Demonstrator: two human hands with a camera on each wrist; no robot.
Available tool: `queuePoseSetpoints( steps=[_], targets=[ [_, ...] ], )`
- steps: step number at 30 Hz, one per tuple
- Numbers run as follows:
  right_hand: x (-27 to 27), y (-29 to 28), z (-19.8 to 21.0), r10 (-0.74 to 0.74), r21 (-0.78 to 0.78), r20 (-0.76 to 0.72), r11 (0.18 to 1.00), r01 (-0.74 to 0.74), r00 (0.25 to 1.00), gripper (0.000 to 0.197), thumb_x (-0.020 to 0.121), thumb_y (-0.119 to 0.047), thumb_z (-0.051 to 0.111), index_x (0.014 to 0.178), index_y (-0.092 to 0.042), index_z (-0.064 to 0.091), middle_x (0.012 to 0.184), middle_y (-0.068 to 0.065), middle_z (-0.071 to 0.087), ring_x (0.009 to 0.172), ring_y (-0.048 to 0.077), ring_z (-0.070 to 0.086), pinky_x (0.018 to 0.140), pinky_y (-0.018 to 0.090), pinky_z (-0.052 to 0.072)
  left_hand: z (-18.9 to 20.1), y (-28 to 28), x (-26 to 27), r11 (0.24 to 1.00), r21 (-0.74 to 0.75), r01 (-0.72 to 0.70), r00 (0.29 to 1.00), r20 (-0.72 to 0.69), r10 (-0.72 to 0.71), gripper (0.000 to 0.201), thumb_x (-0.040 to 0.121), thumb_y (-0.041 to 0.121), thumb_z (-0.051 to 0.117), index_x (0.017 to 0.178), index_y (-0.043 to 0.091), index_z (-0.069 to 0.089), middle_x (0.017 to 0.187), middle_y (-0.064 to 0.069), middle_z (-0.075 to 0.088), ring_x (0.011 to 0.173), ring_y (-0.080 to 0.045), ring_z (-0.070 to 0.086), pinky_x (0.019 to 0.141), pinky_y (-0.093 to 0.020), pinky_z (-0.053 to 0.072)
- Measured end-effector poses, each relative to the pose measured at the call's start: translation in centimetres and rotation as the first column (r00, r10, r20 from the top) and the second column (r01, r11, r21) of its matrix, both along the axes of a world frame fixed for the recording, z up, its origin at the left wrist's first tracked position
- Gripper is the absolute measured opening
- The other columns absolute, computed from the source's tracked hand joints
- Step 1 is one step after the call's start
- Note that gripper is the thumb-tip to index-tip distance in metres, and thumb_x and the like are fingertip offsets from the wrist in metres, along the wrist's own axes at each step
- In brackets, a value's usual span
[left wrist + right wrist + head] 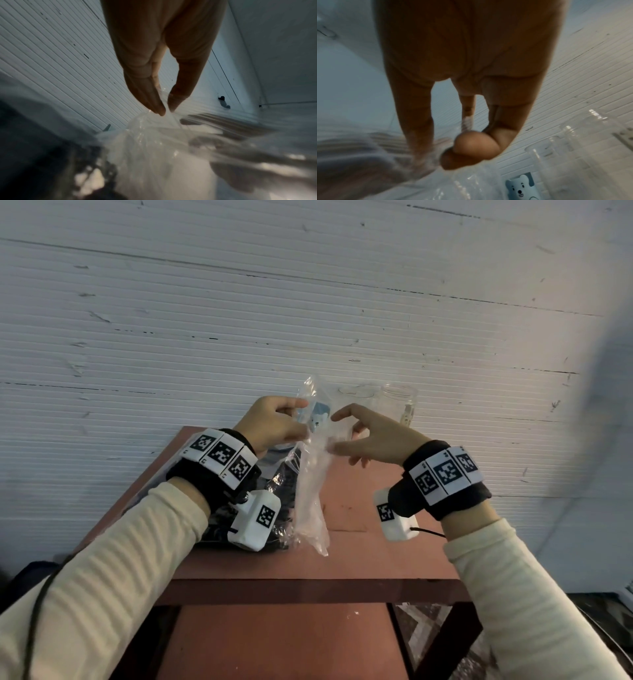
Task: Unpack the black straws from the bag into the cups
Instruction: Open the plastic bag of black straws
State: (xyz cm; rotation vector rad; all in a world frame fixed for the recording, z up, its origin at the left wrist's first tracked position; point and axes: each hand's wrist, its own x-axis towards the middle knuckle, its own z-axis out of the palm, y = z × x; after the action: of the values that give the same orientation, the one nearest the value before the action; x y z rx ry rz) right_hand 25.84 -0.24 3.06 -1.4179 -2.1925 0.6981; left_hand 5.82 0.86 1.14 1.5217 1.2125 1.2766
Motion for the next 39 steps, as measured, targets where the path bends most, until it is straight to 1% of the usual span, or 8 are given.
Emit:
queuePoseSetpoints(
  steps=[4, 11, 18, 21, 26, 30, 35, 39],
  targets=[
    [1.8, 0.8, -0.5, 0.013, 0.019, 0.015, 1.0, -0.013, 1.0, 0.049, 0.085, -0.006, 0.066, 0.125, -0.032, 0.054, 0.105, -0.003, 0.05, 0.065, 0.013, 0.064, 0.064, 0.02, 0.055, -0.2, -0.2, -1.8, 1.0, 0.002, 0.009, 1.0, 0.005, -0.009, 0.055, 0.075, -0.014, 0.068, 0.123, 0.012, 0.062, 0.113, -0.004, 0.054, 0.106, -0.028, 0.065, 0.095, -0.039, 0.053],
    [3.1, 0.9, -0.9, -0.03, 0.008, 0.077, 1.0, 0.029, 0.997, 0.059, 0.085, 0.009, 0.043, 0.108, -0.041, 0.065, 0.107, 0.001, 0.061, 0.067, 0.01, 0.052, 0.064, 0.019, 0.045, -0.4, -0.2, -3.7, 0.993, -0.066, 0.094, 0.995, 0.026, -0.092, 0.055, 0.084, -0.02, 0.054, 0.132, 0.004, 0.052, 0.112, -0.008, 0.067, 0.089, -0.009, 0.07, 0.079, -0.022, 0.058],
    [2.3, 1.3, -1.8, -0.197, 0.041, -0.023, 0.979, 0.197, 0.98, 0.026, 0.099, -0.031, 0.045, 0.116, -0.024, 0.064, 0.099, -0.001, 0.063, 0.067, 0.01, 0.051, 0.061, 0.021, 0.04, -0.2, -0.4, -2.8, 0.997, -0.052, 0.058, 0.997, -0.044, -0.06, 0.048, 0.086, -0.008, 0.06, 0.132, 0.006, 0.053, 0.121, -0.009, 0.064, 0.104, -0.019, 0.065, 0.091, -0.031, 0.055],
    [1.9, 1.4, -2.0, -0.197, 0.054, 0.022, 0.979, 0.195, 0.98, 0.048, 0.086, -0.056, 0.06, 0.119, -0.022, 0.055, 0.096, 0.006, 0.067, 0.071, 0.013, 0.058, 0.073, 0.029, 0.047, -0.2, -0.2, -2.0, 0.999, -0.046, 0.02, 0.995, -0.097, -0.025, 0.061, 0.077, 0.01, 0.078, 0.132, 0.01, 0.052, 0.122, -0.007, 0.061, 0.106, -0.021, 0.064, 0.094, -0.037, 0.053],
    [2.8, 0.9, -1.6, -0.047, -0.046, 0.128, 0.998, 0.053, 0.991, 0.079, 0.082, -0.031, 0.074, 0.144, -0.035, 0.025, 0.125, 0.011, 0.048, 0.087, 0.014, 0.056, 0.064, 0.021, 0.042, 0.3, -0.4, -2.3, 0.999, -0.037, 0.02, 0.976, -0.217, -0.028, 0.084, 0.068, 0.002, 0.083, 0.141, 0.011, 0.042, 0.12, -0.002, 0.053, 0.111, -0.024, 0.059, 0.095, -0.041, 0.052],
    [4.2, 1.0, -1.8, 0.007, -0.042, 0.171, 0.999, 0.0, 0.985, 0.093, 0.08, -0.015, 0.076, 0.146, -0.048, 0.02, 0.152, 0.004, 0.032, 0.125, 0.014, 0.035, 0.09, 0.031, 0.039, 0.7, -0.9, -3.1, 0.996, -0.08, 0.047, 0.977, -0.205, -0.063, 0.079, 0.072, -0.016, 0.072, 0.14, 0.01, 0.043, 0.121, -0.005, 0.05, 0.113, -0.034, 0.06, 0.094, -0.05, 0.052],
    [5.0, 1.6, -2.2, -0.035, 0.011, 0.224, 0.999, 0.033, 0.974, 0.098, 0.082, 0.01, 0.057, 0.143, -0.057, 0.02, 0.132, -0.001, 0.044, 0.098, 0.015, 0.056, 0.077, 0.026, 0.05, 0.7, -0.6, -3.8, 0.993, -0.089, 0.078, 0.959, -0.267, -0.099, 0.074, 0.074, -0.026, 0.06, 0.137, 0.013, 0.047, 0.112, -0.002, 0.049, 0.092, -0.022, 0.064, 0.082, -0.037, 0.054],
    [3.9, 1.8, -2.3, 0.005, 0.029, 0.111, 1.0, -0.008, 0.994, 0.098, 0.082, 0.02, 0.035, 0.137, -0.06, 0.026, 0.133, -0.008, 0.039, 0.115, 0.015, 0.052, 0.079, 0.03, 0.054, 0.5, -0.1, -4.5, 0.985, -0.143, 0.096, 0.948, -0.289, -0.135, 0.082, 0.072, -0.027, 0.061, 0.136, 0.022, 0.048, 0.13, -0.01, 0.044, 0.108, -0.028, 0.063, 0.094, -0.046, 0.052]
  ],
)
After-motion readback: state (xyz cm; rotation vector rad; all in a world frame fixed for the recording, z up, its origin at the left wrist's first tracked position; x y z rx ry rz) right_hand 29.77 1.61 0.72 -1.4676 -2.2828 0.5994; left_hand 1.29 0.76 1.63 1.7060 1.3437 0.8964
